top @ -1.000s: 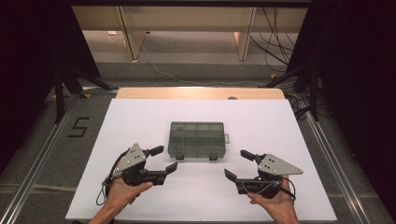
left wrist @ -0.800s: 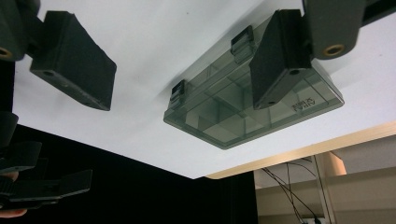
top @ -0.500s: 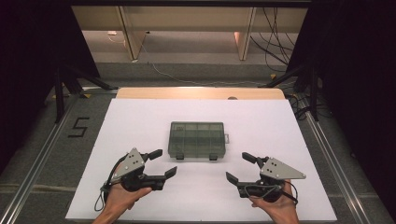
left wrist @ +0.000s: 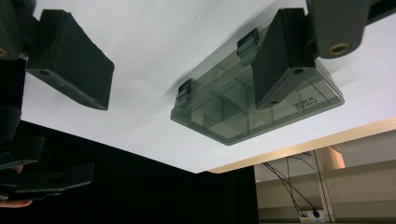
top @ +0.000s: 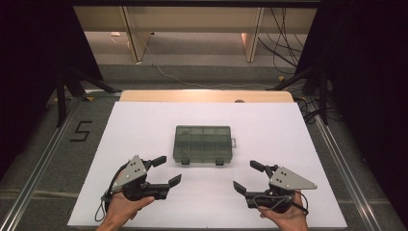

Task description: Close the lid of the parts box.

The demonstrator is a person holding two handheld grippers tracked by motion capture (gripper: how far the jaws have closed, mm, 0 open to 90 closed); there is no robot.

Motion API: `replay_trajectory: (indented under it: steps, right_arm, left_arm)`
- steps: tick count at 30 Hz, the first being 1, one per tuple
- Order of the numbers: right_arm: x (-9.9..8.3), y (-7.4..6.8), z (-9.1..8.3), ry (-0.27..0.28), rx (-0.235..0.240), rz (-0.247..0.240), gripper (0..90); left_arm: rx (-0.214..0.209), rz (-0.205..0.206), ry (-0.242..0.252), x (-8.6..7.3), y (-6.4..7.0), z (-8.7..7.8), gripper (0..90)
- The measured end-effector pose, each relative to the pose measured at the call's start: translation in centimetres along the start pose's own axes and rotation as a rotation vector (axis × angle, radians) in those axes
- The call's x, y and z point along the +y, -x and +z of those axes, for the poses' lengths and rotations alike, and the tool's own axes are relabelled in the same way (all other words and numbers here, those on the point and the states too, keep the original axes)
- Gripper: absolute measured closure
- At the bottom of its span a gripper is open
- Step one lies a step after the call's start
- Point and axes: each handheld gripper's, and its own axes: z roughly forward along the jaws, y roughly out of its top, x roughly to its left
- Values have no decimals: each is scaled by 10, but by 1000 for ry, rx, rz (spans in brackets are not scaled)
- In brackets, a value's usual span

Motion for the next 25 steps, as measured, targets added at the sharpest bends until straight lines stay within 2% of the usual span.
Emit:
replay_trajectory:
  steps: [4, 11, 15, 19, 20, 25]
  right_arm:
    - [-1, 0, 0, 13, 9, 4, 166]
    - [-1, 2, 0, 14, -3, 1, 166]
    - [-2, 2, 1, 26, 9, 3, 165]
    - [-2, 3, 1, 24, 6, 6, 163]
    - [-1, 3, 0, 1, 9, -3, 161]
    - [-2, 3, 0, 3, -6, -6, 162]
  left_arm:
    - [0, 0, 0, 0, 1, 0, 199]
    - [-3, -6, -1, 0, 1, 1, 183]
    - [-9, -4, 5, 0, 0, 2, 174]
    - [3, -9, -4, -1, 0, 1, 163]
    - [1, -4, -5, -1, 0, 1, 161]
    - [2, -15, -3, -1, 0, 2, 156]
